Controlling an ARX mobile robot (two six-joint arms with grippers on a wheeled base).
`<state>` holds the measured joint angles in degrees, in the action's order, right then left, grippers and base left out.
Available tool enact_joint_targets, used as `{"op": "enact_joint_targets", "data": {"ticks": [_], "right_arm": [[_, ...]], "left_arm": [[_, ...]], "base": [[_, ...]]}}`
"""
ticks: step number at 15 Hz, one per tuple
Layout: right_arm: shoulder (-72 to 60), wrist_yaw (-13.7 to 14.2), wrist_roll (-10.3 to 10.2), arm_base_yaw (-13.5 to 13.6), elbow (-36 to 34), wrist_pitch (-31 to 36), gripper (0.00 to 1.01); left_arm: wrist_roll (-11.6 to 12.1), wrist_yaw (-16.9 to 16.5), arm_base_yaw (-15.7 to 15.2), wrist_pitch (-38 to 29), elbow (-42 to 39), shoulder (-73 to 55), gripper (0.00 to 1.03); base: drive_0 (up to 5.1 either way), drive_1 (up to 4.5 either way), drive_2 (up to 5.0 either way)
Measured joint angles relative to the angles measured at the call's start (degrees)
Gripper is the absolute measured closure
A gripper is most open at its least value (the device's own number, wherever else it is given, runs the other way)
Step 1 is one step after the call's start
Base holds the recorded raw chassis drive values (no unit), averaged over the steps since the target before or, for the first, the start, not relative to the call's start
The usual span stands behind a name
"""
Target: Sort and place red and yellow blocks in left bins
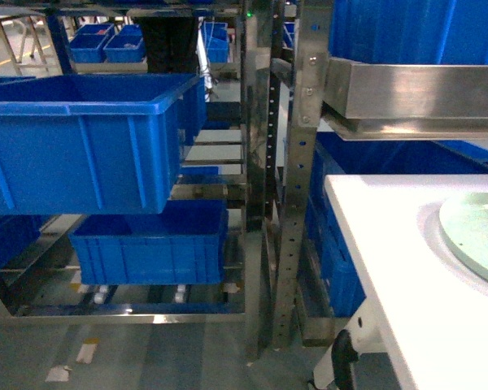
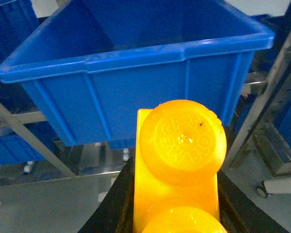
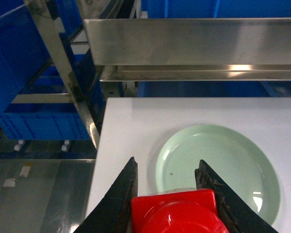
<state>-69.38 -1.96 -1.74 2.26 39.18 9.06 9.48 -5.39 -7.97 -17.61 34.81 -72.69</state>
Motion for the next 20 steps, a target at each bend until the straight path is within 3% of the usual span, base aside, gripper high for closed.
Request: {"op": "enact_joint_targets", "data": {"ticks": [20], "right_arm": [[0.09, 0.00, 0.00, 0.00, -0.02, 0.00, 0.72]], "left_arm": [[0.00, 0.17, -0.07, 0.00, 0.00, 0.00, 0.74]], "base": [[-4.9, 2.85, 2.0]]}}
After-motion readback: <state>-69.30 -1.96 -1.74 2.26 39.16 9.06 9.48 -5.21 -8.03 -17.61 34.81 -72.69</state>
